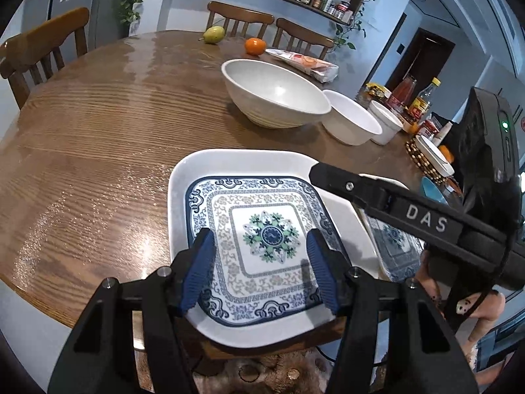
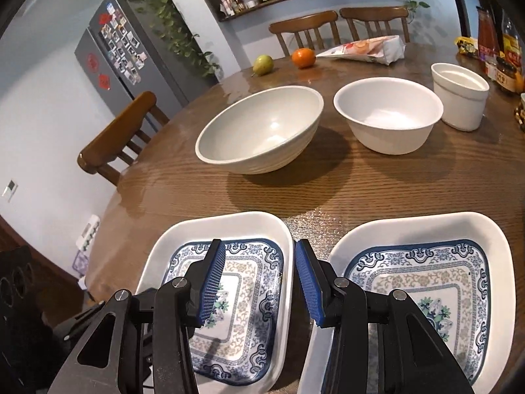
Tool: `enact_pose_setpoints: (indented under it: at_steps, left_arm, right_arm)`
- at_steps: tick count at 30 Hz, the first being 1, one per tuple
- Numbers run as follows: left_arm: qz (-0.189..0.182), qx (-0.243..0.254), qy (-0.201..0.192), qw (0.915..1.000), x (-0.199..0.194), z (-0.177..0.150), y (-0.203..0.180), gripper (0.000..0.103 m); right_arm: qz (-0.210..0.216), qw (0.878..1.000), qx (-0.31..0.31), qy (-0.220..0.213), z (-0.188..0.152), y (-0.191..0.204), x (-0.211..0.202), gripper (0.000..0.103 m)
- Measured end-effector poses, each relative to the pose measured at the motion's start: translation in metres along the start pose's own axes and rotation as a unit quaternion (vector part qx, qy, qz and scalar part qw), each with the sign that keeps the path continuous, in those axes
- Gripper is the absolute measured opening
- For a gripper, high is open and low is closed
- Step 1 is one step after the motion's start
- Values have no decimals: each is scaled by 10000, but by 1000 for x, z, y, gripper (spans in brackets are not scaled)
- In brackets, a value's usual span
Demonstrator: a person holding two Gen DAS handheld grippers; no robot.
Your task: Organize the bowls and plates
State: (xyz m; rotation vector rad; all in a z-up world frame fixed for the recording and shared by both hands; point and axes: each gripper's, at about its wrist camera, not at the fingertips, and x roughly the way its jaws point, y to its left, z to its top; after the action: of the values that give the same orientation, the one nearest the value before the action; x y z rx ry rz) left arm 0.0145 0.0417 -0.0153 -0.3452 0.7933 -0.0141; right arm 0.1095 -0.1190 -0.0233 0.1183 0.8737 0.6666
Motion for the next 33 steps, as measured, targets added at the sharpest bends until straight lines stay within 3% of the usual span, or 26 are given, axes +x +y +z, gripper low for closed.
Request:
enact_pose_setpoints:
  at_steps: [5,13,18,20,23,28,33]
  left_arm:
    - [303,-42,-74,9995,3,6,7,57]
    - [367,-50,-62,9993,4,14,8,56]
    - [-207,-28,-130,9997,-12,22,-8,58]
    - [-478,56,-94,9988,-13,24,-21,59]
    - [-804,226,-12,9965,-10,22,-42,59]
    - [-1091,530,214,9924,7,12,-83,58]
    - [-1086,772,409,9902,23,5,-103,57]
  right_arm:
    - [61,9999,-99,58,2,8,8,46]
    - [-4,9999,-138,100,7,15,14,46]
    - [-66,9989,-103,-453,8,3,-27,49]
    - [-183,9974,41,-703,7,-11,-49,60]
    - [-447,9929,254,-1076,3,-34,-80,67]
    - [-751,9878,709,-1166,-9,-76,-102,70]
    - [-791,9870,1013,-965,-22,-105,-96,70]
